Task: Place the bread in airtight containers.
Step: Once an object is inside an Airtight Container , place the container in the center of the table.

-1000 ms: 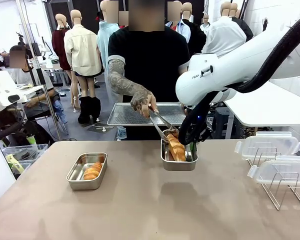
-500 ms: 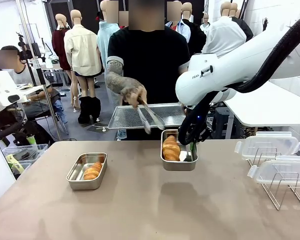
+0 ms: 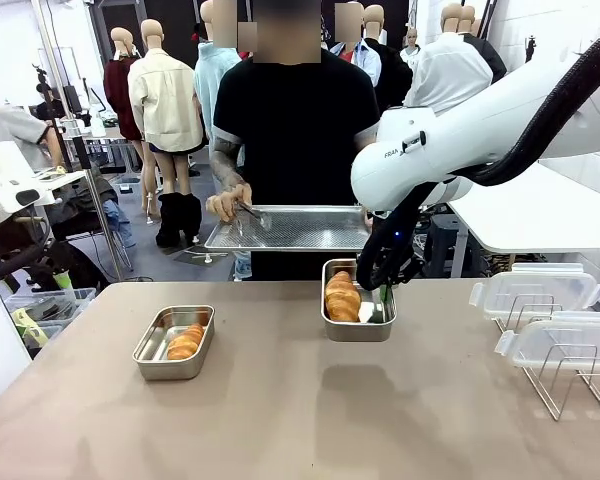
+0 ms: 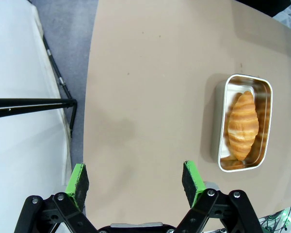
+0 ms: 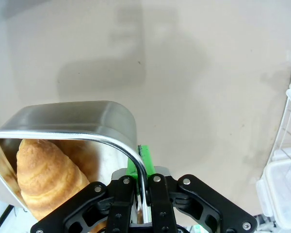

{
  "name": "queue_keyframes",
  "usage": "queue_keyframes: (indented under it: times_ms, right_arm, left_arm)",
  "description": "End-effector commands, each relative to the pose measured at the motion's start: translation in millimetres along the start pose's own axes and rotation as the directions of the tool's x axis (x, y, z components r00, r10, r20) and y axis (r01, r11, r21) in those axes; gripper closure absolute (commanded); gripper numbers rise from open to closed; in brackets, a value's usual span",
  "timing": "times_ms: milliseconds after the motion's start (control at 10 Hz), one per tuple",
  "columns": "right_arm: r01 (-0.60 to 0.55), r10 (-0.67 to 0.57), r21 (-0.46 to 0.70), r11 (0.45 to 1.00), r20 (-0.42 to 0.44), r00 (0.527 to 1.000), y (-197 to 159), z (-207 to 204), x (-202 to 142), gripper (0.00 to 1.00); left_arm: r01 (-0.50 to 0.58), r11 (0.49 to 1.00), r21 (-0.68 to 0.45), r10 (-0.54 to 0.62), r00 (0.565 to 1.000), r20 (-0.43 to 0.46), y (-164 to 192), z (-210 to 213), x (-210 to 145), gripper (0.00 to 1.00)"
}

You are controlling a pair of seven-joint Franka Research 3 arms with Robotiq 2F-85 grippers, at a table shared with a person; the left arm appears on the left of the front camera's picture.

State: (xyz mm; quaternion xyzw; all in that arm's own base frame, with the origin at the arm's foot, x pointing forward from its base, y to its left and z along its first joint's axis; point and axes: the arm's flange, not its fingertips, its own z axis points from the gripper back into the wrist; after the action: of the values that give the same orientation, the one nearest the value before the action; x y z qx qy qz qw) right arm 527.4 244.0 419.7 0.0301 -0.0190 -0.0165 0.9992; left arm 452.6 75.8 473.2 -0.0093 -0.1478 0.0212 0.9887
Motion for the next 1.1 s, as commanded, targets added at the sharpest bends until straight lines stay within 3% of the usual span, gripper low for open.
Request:
queue_keyframes:
  times_ms: [0,1000]
  right_arm:
    - [-0.008,0.008,-0.002,1.000,0.001,1.000,0.0,2.8,1.4,1.00]
    - [-0.008,0.008,-0.002,1.000,0.001,1.000,0.0,2.8,1.4,1.00]
  left_arm:
    - [-0.007,1.000,0.006,0.007,1.000,-0.001,1.3,0.0,-0.1,0.00]
    - [-0.007,1.000,0.006,0.007,1.000,-0.001,1.3,0.0,-0.1,0.00]
